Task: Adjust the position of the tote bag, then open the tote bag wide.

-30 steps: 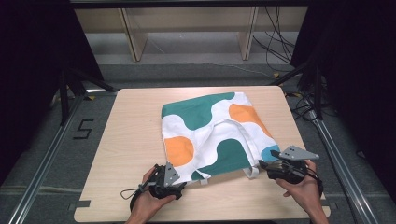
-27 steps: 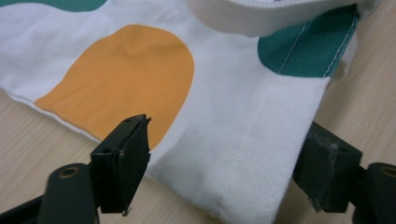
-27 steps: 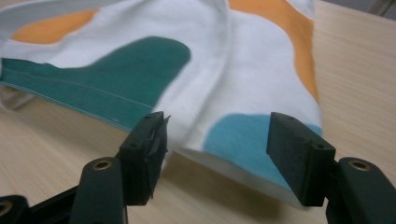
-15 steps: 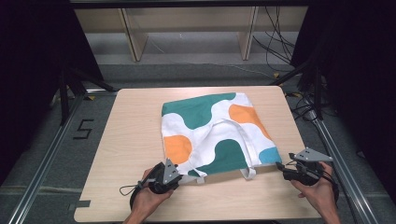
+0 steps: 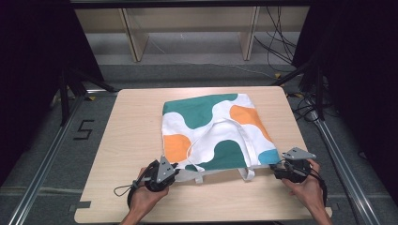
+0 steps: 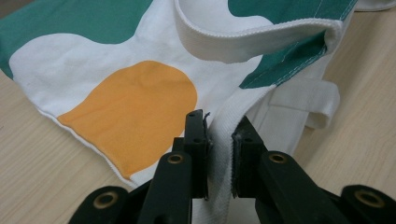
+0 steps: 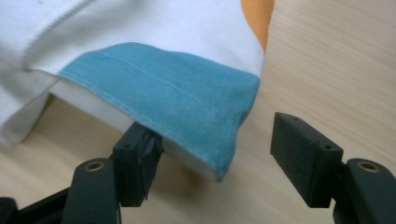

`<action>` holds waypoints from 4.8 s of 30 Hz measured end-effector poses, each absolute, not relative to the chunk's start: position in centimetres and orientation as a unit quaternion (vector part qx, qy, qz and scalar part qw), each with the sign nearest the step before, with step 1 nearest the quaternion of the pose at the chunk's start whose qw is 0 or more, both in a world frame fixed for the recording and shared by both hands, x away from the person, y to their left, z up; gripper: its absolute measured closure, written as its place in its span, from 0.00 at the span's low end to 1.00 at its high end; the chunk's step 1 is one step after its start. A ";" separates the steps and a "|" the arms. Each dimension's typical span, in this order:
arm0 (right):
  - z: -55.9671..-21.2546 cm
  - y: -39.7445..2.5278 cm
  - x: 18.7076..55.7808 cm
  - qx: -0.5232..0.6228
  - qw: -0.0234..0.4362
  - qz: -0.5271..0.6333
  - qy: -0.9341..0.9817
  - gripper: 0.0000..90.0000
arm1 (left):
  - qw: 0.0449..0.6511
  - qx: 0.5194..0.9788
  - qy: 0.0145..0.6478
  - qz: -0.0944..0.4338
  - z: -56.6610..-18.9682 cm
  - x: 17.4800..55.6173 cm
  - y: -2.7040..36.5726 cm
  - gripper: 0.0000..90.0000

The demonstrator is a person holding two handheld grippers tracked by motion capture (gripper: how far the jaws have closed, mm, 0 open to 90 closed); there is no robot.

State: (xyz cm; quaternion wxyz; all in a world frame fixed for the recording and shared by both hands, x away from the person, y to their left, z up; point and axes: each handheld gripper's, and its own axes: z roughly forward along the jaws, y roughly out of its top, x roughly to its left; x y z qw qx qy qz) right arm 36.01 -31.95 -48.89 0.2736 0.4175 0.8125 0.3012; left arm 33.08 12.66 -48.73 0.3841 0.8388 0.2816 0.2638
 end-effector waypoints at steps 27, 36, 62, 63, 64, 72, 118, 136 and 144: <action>-47.9 -30.4 35.9 0.375 0.300 0.309 0.821 0.94 | 0.282 0.854 0.332 0.285 -50.0 32.9 14.5 0.66; -48.0 -30.0 34.8 0.368 0.271 0.320 0.830 0.93 | 0.276 0.858 0.316 0.296 -50.1 33.9 14.6 0.88; -47.1 -31.6 32.6 0.411 0.223 0.388 0.794 0.93 | 0.348 0.859 0.298 0.227 -49.0 32.0 16.0 0.86; -47.1 -31.5 32.3 0.422 0.219 0.388 0.790 0.93 | 0.343 0.861 0.297 0.228 -48.8 32.0 16.1 0.86; -47.1 -31.6 32.3 0.405 0.221 0.395 0.795 0.93 | 0.350 0.858 0.298 0.229 -48.7 31.8 16.2 0.86; -46.7 -31.6 31.5 0.405 0.219 0.408 0.789 0.93 | 0.366 0.850 0.303 0.228 -48.1 31.6 16.9 0.87; -28.8 -30.9 32.5 0.321 0.311 0.531 0.720 0.96 | 0.530 0.707 0.240 0.402 -30.1 30.0 18.1 0.94; -25.6 -31.2 33.6 0.313 0.323 0.516 0.729 0.96 | 0.538 0.698 0.237 0.409 -27.4 32.0 17.7 0.99; -27.6 -31.8 35.6 0.334 0.310 0.515 0.726 0.96 | 0.538 0.719 0.256 0.358 -29.5 34.2 17.5 0.99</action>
